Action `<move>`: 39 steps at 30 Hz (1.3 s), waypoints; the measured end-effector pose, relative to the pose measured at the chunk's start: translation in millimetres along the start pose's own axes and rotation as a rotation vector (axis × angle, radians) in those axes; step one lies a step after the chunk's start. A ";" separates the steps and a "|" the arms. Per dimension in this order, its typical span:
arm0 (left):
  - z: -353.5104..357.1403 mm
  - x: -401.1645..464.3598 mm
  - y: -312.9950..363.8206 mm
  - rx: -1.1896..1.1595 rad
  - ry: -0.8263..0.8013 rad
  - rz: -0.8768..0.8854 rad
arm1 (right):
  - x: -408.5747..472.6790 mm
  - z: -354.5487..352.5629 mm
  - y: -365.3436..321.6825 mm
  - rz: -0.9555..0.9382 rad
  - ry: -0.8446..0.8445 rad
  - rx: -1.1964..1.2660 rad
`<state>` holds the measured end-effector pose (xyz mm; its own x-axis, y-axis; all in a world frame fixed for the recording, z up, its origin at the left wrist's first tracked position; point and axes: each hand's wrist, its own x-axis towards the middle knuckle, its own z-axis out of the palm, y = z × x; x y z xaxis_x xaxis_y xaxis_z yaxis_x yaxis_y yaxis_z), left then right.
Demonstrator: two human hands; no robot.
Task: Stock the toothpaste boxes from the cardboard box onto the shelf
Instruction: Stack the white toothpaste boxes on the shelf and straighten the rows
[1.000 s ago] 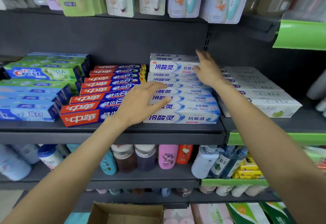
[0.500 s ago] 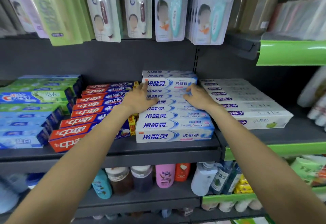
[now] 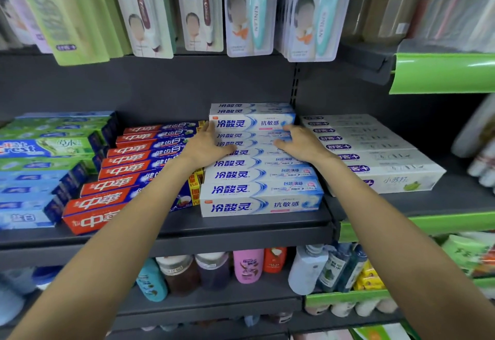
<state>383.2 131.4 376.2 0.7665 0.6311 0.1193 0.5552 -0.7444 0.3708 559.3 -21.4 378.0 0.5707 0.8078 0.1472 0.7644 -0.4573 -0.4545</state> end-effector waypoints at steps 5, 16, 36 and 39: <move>1.2 1.2 -1.0 -0.017 0.007 -0.014 | -0.1 0.0 -3.1 0.015 -0.010 -0.032; -13.4 -75.9 17.6 0.162 0.170 0.302 | -89.2 -12.2 0.6 -0.090 0.187 0.087; 10.3 -108.2 26.3 0.370 -0.144 0.311 | -88.3 2.9 -9.5 0.046 -0.048 0.033; 9.1 -108.8 26.9 0.364 -0.148 0.312 | -89.2 2.7 -11.7 0.056 -0.061 0.051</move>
<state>317.7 40.8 364.8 0.9370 0.3479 0.0320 0.3484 -0.9373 -0.0104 498.6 -87.1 367.8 0.5918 0.8033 0.0666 0.7145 -0.4845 -0.5047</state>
